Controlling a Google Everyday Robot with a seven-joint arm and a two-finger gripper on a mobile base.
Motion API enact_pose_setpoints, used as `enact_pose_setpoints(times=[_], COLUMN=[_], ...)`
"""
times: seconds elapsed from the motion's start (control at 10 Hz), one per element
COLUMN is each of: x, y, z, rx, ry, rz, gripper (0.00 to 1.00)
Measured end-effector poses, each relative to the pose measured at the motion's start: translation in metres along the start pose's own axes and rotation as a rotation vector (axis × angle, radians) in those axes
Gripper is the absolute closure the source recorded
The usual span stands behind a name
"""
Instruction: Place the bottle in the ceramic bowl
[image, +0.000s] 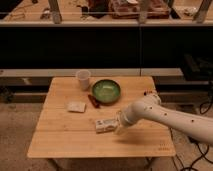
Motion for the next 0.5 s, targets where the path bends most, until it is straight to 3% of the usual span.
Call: enact_pose_setpoints(times=[0.5], x=[0.0029], y=[0.0053], z=[0.0127], rx=[0.005], ry=[-0.011], rz=[0.007], gripper=[0.31])
